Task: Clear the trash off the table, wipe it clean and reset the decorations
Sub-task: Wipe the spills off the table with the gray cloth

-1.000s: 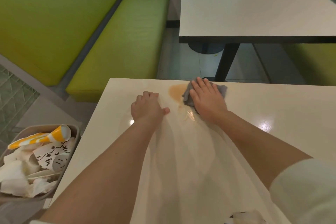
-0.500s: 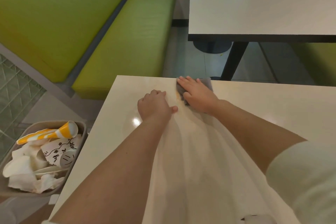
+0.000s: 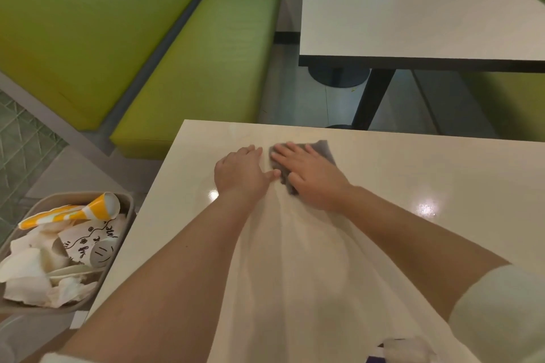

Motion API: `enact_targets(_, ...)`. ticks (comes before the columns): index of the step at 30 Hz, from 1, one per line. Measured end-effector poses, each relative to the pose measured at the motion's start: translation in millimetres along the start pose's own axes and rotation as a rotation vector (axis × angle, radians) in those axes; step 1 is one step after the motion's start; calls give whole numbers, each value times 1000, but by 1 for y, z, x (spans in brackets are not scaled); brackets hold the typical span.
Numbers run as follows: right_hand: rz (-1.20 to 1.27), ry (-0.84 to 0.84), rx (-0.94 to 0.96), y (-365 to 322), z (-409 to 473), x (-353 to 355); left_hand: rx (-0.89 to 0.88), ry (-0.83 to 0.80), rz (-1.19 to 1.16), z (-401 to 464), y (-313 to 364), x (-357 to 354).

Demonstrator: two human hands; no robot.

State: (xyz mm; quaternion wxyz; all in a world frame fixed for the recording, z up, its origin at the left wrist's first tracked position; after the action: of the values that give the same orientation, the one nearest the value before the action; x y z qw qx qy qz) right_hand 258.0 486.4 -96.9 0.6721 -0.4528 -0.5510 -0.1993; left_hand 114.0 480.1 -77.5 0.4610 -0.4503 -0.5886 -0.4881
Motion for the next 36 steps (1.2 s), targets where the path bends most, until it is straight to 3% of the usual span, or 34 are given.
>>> enact_targets(3,25,8,14,12,-26,2,-21,-26,-24,3,-2,3)
enact_targets(7,-9,62,-198,52,-5,15,-18,-52,-81,2,-3,3)
enact_targets(10,-44,106,-283,37,22,11,-22,-34,-63,4,-5,2)
enact_targets(14,-40,48,-93,-11,19,-11,-27,-11,-24,9,-7,6)
enact_targets(17,-68,63,-33,4,6,-3,-37,-24,-42,10,-8,5)
enact_targets(22,-124,142,-406,37,12,2,-53,-65,-39,8,-9,5)
enact_targets(24,-123,136,-365,6,15,-12,-54,-57,-35,7,-9,5)
enact_targets(27,-87,86,-152,-44,-1,-32,-46,-47,-28,8,-8,5)
enact_targets(30,-108,51,-99,-33,-22,-29,-51,-75,-16,6,-6,3)
enact_targets(34,-132,146,-429,37,-37,1,-71,-143,-15,4,-3,-2)
enact_targets(36,-130,189,-555,38,-43,2,-71,-194,3,2,0,-8)
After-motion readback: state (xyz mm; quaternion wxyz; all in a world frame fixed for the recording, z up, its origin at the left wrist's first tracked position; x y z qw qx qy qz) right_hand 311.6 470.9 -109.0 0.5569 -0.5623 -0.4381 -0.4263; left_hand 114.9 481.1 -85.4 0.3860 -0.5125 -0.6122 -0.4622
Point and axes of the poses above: each hand's wrist, its own z-axis towards the middle knuckle, its own x-axis out of the back of the hand, y = z × x, the point moved 5 cm from there along z, towards the middle knuckle, and after that the axes turned 2 degrees about z, right-handed, at the moved point
